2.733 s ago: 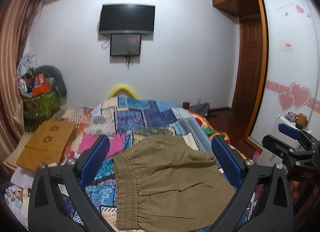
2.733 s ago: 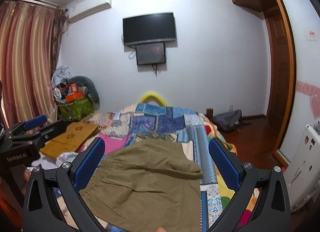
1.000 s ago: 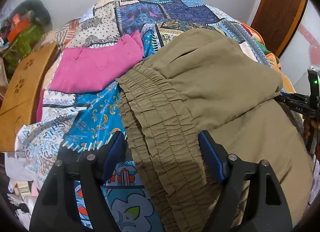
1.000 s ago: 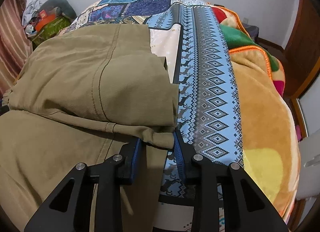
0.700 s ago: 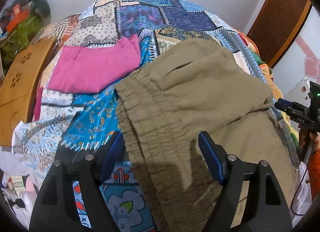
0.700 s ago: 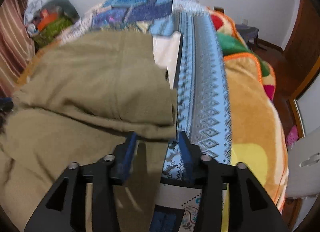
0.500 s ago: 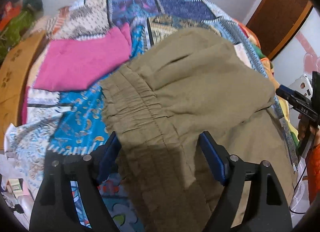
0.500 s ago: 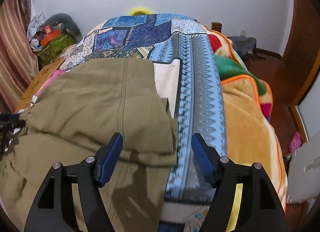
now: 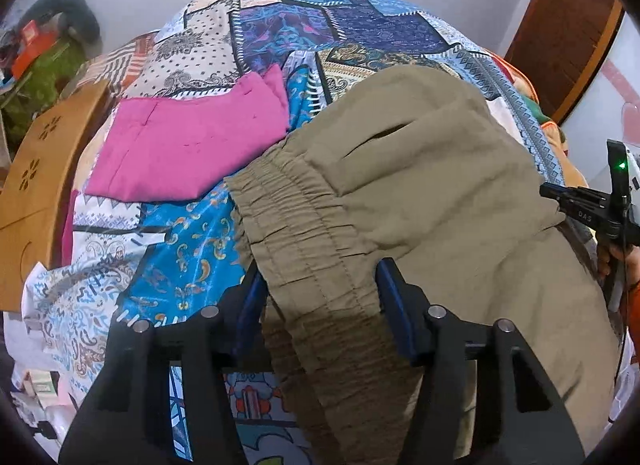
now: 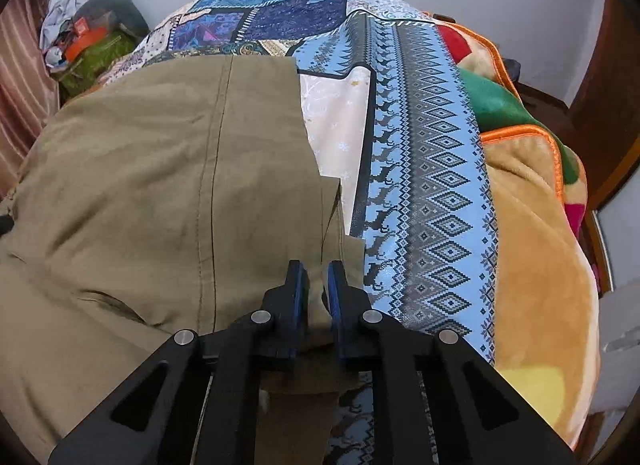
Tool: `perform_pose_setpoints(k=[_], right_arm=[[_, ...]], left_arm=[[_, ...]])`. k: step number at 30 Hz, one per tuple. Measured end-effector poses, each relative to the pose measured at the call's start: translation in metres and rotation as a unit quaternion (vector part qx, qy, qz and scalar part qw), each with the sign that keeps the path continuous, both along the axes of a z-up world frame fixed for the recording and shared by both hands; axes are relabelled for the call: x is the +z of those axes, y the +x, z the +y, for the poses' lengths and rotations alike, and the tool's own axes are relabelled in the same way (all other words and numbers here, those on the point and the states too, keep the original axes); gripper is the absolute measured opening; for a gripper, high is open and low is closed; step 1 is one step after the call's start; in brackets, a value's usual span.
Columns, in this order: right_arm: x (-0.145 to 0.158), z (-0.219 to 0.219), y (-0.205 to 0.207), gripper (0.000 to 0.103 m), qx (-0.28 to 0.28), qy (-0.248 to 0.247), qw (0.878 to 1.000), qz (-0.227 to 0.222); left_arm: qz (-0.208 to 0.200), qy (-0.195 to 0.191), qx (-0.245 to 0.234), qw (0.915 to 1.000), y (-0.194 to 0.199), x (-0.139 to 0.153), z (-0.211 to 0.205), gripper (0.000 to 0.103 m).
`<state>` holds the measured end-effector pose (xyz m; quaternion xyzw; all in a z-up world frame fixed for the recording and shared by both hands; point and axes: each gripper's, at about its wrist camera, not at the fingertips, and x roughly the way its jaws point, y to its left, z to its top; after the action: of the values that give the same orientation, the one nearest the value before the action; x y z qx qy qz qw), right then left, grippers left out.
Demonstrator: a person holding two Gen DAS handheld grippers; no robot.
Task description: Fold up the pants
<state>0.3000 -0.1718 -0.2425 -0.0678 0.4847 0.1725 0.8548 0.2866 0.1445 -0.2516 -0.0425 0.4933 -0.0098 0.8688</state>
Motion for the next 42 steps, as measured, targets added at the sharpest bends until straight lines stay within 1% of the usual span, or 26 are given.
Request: perform_pose_setpoints(k=[3, 5, 7, 8, 9, 11, 12, 13, 15, 17, 18, 19, 21, 23, 24, 26, 28, 30, 34, 38, 39, 40, 42], right_arm=[[-0.001, 0.003, -0.001, 0.011, 0.003, -0.015, 1.000, 0.001], [0.001, 0.004, 0.001, 0.011, 0.006, -0.025, 1.000, 0.004], [0.002, 0.005, 0.004, 0.011, 0.010, -0.032, 0.999, 0.011], [0.003, 0.005, 0.004, 0.011, 0.012, -0.034, 0.999, 0.015], [0.006, 0.004, 0.005, 0.013, 0.011, -0.037, 0.999, 0.021], [0.011, 0.004, 0.006, 0.025, 0.006, -0.055, 0.998, 0.029], [0.015, 0.004, 0.006, 0.035, 0.001, -0.073, 0.997, 0.031], [0.020, 0.003, 0.005, 0.044, 0.002, -0.080, 0.996, 0.030], [0.037, 0.001, 0.000, 0.050, 0.011, -0.068, 0.998, 0.014], [0.053, 0.001, -0.002, 0.053, 0.014, -0.056, 0.998, -0.003], [0.061, 0.001, -0.001, 0.056, 0.017, -0.049, 0.999, -0.012], [0.065, 0.003, -0.001, 0.062, 0.019, -0.045, 0.999, -0.020], [0.079, 0.007, 0.003, 0.066, 0.021, -0.030, 0.998, -0.045], [0.086, 0.014, 0.009, 0.066, 0.024, -0.013, 0.998, -0.061], [0.087, 0.019, 0.019, 0.066, 0.022, -0.004, 0.998, -0.066], [0.085, 0.024, 0.033, 0.066, 0.017, 0.005, 0.998, -0.065], [0.079, 0.031, 0.049, 0.066, 0.012, 0.014, 0.998, -0.060], [0.069, 0.037, 0.069, 0.066, 0.010, 0.018, 0.998, -0.055], [0.051, 0.051, 0.101, 0.066, 0.017, 0.004, 0.999, -0.049], [0.036, 0.062, 0.127, 0.066, 0.023, 0.017, 0.999, -0.042], [0.031, 0.066, 0.132, 0.066, 0.021, 0.020, 0.999, -0.035], [0.026, 0.068, 0.135, 0.063, 0.022, 0.025, 0.999, -0.028], [0.017, 0.076, 0.139, 0.054, 0.026, 0.038, 0.999, -0.016]], left_arm=[[-0.011, 0.013, 0.003, 0.9998, -0.003, -0.002, -0.003, 0.061], [-0.007, 0.005, 0.007, 0.9999, -0.003, -0.001, -0.001, 0.063], [0.002, -0.006, 0.016, 0.9998, -0.004, 0.003, 0.003, 0.070], [0.007, -0.013, 0.024, 0.9996, -0.006, 0.008, 0.006, 0.072], [0.008, -0.015, 0.028, 0.9995, -0.008, 0.013, 0.008, 0.074], [-0.003, 0.001, 0.038, 0.9993, -0.013, 0.025, 0.012, 0.075], [-0.010, 0.008, 0.038, 0.9992, -0.014, 0.030, 0.014, 0.078], [-0.014, 0.010, 0.039, 0.9991, -0.014, 0.034, 0.016, 0.081], [-0.027, 0.013, 0.046, 0.9985, -0.011, 0.042, 0.024, 0.084], [-0.029, 0.014, 0.056, 0.9979, -0.002, 0.045, 0.032, 0.084], [-0.029, 0.012, 0.061, 0.9977, 0.004, 0.045, 0.035, 0.084], [-0.028, 0.010, 0.066, 0.9974, 0.010, 0.044, 0.038, 0.084], [-0.019, 0.007, 0.073, 0.9971, 0.027, 0.037, 0.044, 0.084], [-0.007, 0.006, 0.077, 0.9970, 0.041, 0.028, 0.048, 0.084], [0.000, 0.006, 0.080, 0.9968, 0.048, 0.022, 0.050, 0.084], [0.014, 0.003, 0.083, 0.9964, 0.061, 0.010, 0.054, 0.084], [0.026, -0.013, 0.082, 0.9963, 0.071, -0.002, 0.059, 0.084], [0.024, -0.035, 0.071, 0.9965, 0.078, -0.011, 0.061, 0.085], [0.047, -0.066, 0.050, 0.9955, 0.090, -0.030, 0.060, 0.085], [0.040, -0.080, 0.040, 0.9952, 0.093, -0.039, 0.057, 0.085], [0.040, -0.090, 0.042, 0.9942, 0.094, -0.041, 0.058, 0.085], [0.041, -0.101, 0.045, 0.9930, 0.095, -0.043, 0.060, 0.084], [0.040, -0.126, 0.052, 0.9899, 0.096, -0.046, 0.064, 0.083]])
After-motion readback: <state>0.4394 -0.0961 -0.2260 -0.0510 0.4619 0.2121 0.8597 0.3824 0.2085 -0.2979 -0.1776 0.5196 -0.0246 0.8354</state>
